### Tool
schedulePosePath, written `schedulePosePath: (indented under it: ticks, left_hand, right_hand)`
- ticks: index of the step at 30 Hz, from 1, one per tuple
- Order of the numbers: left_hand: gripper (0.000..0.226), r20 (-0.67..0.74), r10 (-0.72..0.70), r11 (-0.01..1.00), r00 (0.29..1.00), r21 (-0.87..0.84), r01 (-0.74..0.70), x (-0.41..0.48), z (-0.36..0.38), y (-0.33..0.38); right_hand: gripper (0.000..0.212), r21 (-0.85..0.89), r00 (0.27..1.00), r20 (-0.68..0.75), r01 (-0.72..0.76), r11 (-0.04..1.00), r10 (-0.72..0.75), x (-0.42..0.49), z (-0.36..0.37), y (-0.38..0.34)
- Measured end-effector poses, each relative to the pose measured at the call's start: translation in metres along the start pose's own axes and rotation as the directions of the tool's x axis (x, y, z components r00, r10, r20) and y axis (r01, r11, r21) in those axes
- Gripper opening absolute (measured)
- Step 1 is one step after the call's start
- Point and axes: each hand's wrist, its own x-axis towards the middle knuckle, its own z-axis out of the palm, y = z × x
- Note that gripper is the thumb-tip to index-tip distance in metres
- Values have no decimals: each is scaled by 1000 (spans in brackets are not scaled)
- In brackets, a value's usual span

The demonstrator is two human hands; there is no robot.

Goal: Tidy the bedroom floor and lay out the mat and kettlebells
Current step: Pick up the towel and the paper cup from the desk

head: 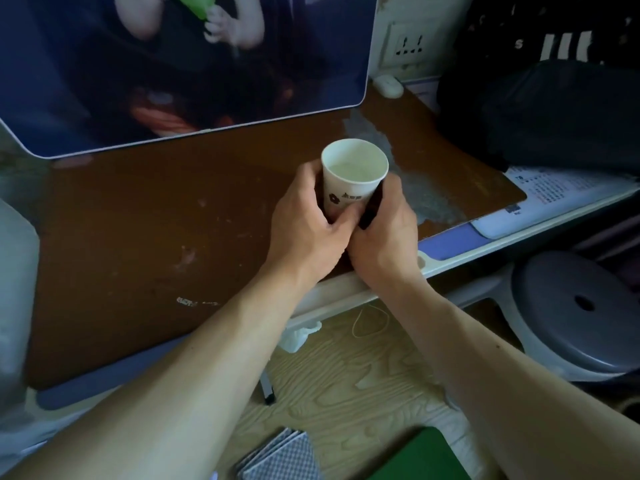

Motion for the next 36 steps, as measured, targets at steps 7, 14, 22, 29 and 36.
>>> schedulePosePath:
  ticks: [7,14,22,29,36]
  left_hand:
    - [50,-21,22,996,1000,92,-20,-3,1,2]
    - [48,-62,6,1000,998,31,-4,-43,-1,7]
    - [50,-112,117,992,987,-23,-121,-114,3,21]
    - [65,-84,244,967,966,-46,-249,-194,19,-2]
    - [67,5,162,986,987,-38,-162,-264,59,-72]
  right_hand:
    - [42,-3,999,-2,41,999,-41,-2,-3,-3]
    - [44,63,997,1,80,995,-80,-36,-16,-1]
    - [44,171,989,-100,123,978,-106,-96,-40,15]
    - [52,237,981,-97,185,954,-166,-171,-59,62]
    - [57,243,995,-44,102,965,-94,-239,-31,142]
